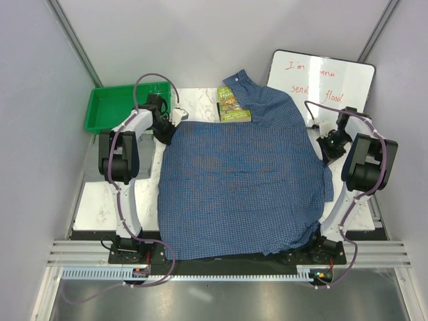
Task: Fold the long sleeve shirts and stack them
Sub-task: Fold the shirt
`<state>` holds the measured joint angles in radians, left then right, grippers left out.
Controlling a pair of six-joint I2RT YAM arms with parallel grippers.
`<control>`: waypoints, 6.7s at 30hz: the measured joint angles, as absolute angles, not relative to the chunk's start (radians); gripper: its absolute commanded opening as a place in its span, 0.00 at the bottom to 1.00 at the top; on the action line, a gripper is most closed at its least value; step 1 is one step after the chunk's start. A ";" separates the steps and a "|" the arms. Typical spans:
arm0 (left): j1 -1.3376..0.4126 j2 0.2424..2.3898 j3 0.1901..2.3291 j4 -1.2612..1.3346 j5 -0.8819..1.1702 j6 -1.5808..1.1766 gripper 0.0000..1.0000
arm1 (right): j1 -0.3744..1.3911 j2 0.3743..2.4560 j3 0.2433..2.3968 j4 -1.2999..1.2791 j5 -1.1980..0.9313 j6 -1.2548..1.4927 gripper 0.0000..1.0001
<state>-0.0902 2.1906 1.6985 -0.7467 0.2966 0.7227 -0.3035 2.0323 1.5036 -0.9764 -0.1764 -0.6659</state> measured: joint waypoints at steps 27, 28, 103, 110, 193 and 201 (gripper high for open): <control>-0.080 2.145 1.782 -0.849 0.482 0.644 0.79 | -0.216 2.187 2.050 -0.759 -0.561 -0.330 0.51; -0.080 2.145 1.784 -0.853 0.484 0.641 0.79 | -0.202 2.211 2.064 -0.727 -0.564 -0.309 0.52; -0.144 2.377 2.080 -0.823 0.414 0.933 0.58 | -0.091 2.301 2.126 -0.441 -0.621 -0.160 0.00; -0.159 2.380 2.075 -0.775 0.357 1.009 0.49 | -0.091 2.298 2.110 -0.440 -0.624 -0.160 0.00; -0.307 1.485 1.044 -0.862 0.427 1.101 0.06 | -0.302 1.408 1.287 -1.014 -0.557 -0.671 0.00; -0.321 1.485 1.011 -0.906 0.418 1.102 0.38 | -0.305 1.399 1.204 -1.067 -0.514 -0.789 0.00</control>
<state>-0.3206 1.4853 1.0115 -0.9058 0.4179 1.1019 -0.3054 1.3987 1.2041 -1.0672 -0.5144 -0.7887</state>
